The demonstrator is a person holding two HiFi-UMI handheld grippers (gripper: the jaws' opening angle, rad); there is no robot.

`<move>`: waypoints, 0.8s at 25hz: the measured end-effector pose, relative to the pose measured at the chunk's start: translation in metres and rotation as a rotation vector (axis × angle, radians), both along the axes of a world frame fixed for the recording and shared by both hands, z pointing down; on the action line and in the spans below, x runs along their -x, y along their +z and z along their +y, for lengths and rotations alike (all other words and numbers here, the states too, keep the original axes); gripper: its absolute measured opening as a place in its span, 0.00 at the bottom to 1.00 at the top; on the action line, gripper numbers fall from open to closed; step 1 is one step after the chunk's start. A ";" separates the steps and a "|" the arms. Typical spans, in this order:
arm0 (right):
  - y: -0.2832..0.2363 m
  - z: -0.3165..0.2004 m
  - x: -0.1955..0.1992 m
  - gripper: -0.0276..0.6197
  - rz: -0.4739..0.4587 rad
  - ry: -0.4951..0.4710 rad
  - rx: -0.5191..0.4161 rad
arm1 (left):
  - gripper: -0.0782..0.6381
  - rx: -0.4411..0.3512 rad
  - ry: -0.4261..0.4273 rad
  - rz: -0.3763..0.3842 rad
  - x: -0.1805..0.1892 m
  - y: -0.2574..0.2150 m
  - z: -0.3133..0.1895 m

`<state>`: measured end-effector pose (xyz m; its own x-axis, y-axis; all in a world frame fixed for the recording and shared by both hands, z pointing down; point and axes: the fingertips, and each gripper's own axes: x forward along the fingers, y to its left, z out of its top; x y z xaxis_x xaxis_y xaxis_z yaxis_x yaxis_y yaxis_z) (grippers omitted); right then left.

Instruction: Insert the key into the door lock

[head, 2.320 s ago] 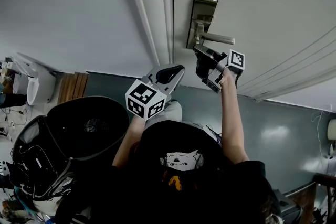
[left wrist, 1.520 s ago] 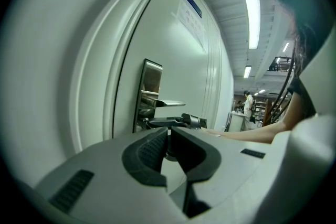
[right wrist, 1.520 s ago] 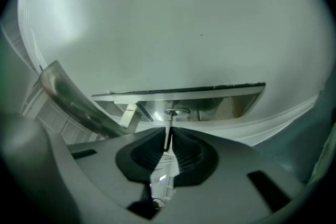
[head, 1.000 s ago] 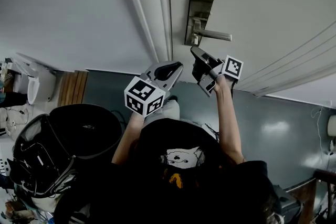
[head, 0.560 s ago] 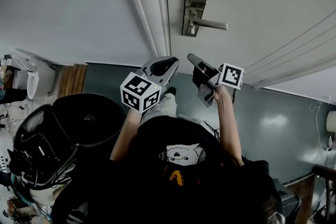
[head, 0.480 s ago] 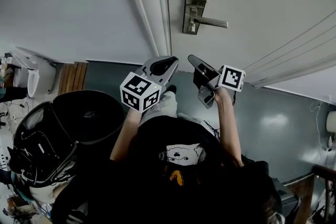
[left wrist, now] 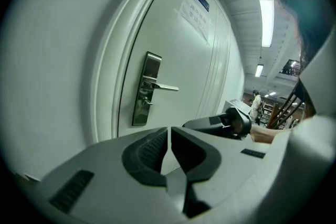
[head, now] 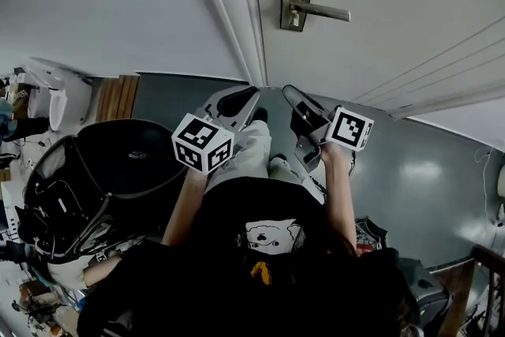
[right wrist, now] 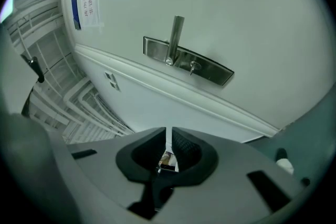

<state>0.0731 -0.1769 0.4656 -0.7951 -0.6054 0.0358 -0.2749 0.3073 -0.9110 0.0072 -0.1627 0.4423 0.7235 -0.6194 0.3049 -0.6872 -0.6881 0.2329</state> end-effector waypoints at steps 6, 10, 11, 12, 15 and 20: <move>0.007 0.019 0.007 0.08 0.019 0.008 0.012 | 0.14 0.027 0.001 -0.018 0.008 0.006 0.022; 0.007 0.023 0.012 0.08 0.017 0.018 0.007 | 0.14 0.030 0.017 -0.015 0.012 0.007 0.028; 0.006 0.023 0.014 0.08 0.018 0.019 0.003 | 0.14 0.028 0.020 -0.012 0.014 0.008 0.028; 0.006 0.023 0.017 0.08 0.021 0.020 -0.001 | 0.14 0.026 0.021 -0.008 0.016 0.008 0.028; 0.005 0.024 0.029 0.08 0.034 0.023 -0.005 | 0.14 0.017 0.020 0.009 0.027 0.004 0.027; 0.001 0.036 0.052 0.08 0.069 0.029 -0.004 | 0.14 0.012 0.024 0.037 0.049 -0.001 0.037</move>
<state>0.0211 -0.1413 0.4670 -0.7729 -0.6284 0.0877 -0.3463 0.3019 -0.8882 -0.0418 -0.1259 0.4418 0.7489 -0.5983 0.2849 -0.6614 -0.7014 0.2657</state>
